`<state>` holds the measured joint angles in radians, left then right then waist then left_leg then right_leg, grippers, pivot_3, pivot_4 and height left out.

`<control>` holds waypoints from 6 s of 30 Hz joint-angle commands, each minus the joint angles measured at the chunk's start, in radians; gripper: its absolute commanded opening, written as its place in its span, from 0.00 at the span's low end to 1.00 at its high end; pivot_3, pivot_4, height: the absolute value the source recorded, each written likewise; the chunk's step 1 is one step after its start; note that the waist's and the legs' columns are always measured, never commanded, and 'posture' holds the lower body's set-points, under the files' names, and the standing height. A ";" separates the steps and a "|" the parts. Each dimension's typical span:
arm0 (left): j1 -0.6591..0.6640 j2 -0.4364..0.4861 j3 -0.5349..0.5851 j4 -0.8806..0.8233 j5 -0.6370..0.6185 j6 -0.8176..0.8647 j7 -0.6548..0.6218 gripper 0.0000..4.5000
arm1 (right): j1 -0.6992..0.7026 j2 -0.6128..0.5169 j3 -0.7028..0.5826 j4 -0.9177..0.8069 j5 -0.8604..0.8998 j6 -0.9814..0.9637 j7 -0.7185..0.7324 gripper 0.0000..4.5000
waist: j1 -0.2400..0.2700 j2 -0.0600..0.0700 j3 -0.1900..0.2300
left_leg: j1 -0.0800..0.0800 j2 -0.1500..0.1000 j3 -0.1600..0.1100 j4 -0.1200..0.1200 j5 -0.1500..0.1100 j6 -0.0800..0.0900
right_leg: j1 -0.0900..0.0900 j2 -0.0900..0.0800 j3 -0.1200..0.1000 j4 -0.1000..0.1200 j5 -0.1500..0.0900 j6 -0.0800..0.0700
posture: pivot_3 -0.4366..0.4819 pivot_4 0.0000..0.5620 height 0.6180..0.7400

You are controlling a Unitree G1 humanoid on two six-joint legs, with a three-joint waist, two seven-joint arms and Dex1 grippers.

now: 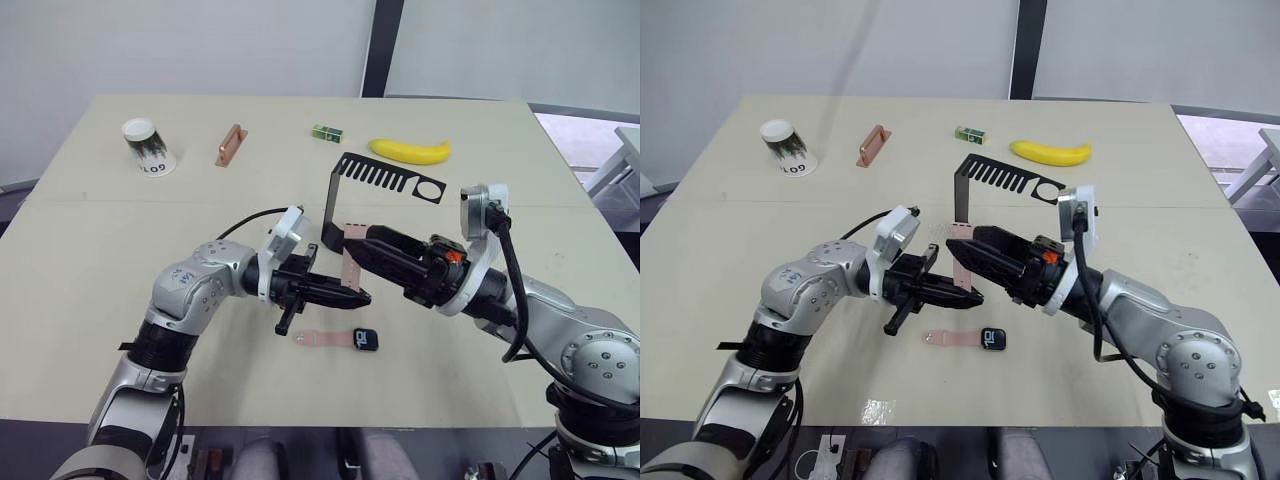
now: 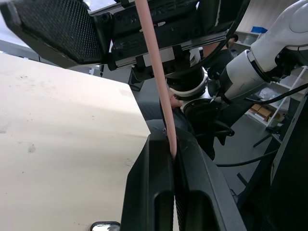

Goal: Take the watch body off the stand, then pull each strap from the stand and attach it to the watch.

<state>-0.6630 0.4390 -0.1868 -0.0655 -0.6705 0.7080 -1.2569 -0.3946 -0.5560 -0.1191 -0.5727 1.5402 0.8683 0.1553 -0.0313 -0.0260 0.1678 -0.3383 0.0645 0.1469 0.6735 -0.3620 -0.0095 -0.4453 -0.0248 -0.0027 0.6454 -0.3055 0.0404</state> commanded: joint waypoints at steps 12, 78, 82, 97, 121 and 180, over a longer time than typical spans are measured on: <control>-0.019 -0.013 0.018 -0.014 0.000 -0.009 0.015 0.00 | -0.025 -0.011 0.004 0.000 0.003 -0.022 0.024 0.72 | 0.000 0.000 0.000 | 0.000 0.000 0.000 0.000 0.000 0.000 | 0.000 0.000 0.000 0.000 0.000 0.000 | 0.48 0.27 1.00; -0.025 -0.030 0.037 -0.004 -0.001 -0.004 0.049 0.00 | -0.022 -0.014 -0.005 -0.008 0.024 -0.056 0.012 0.01 | 0.000 0.000 0.000 | 0.000 0.000 0.000 0.000 0.000 0.000 | 0.000 0.000 0.000 0.000 0.000 0.000 | 0.48 0.27 1.00; -0.026 -0.030 0.036 -0.004 -0.001 -0.004 0.050 0.00 | -0.023 -0.013 -0.004 -0.009 0.022 -0.056 0.012 0.01 | 0.000 0.000 0.000 | 0.000 0.000 0.000 0.000 0.000 0.000 | 0.000 0.000 0.000 0.000 0.000 0.000 | 0.48 0.27 1.00; -0.030 0.023 0.023 -0.020 0.000 0.031 0.011 0.32 | 0.012 -0.046 -0.037 -0.053 0.077 -0.059 0.036 0.00 | 0.000 0.000 0.000 | 0.000 0.000 0.000 -0.001 0.000 0.000 | 0.000 0.000 0.000 0.000 0.000 0.000 | 0.48 0.27 1.00; 0.148 -0.011 -0.249 -0.005 0.467 -0.295 0.178 1.00 | 0.669 -0.391 -0.422 -0.286 0.037 -0.009 0.302 0.00 | 0.004 -0.001 0.000 | 0.000 -0.001 0.000 -0.007 0.002 0.001 | 0.001 0.000 0.003 -0.006 0.001 0.003 | 0.48 0.27 1.00; 0.169 -0.062 -0.295 -0.008 0.625 -0.256 0.297 0.48 | 0.801 -0.377 -0.344 -0.306 -0.574 -0.164 0.597 0.00 | 0.006 -0.001 0.000 | 0.003 -0.003 0.001 -0.004 0.002 0.001 | 0.002 0.001 0.004 0.000 0.001 0.003 | 0.48 0.27 1.00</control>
<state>-0.5005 0.3726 -0.4772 -0.0668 -0.0594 0.4370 -0.9670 0.4080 -0.9368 -0.4531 -0.8676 0.9624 0.7152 0.7371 -0.0251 -0.0275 0.1673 -0.3349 0.0615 0.1478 0.6699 -0.3597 -0.0082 -0.4433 -0.0243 0.0016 0.6452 -0.3043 0.0433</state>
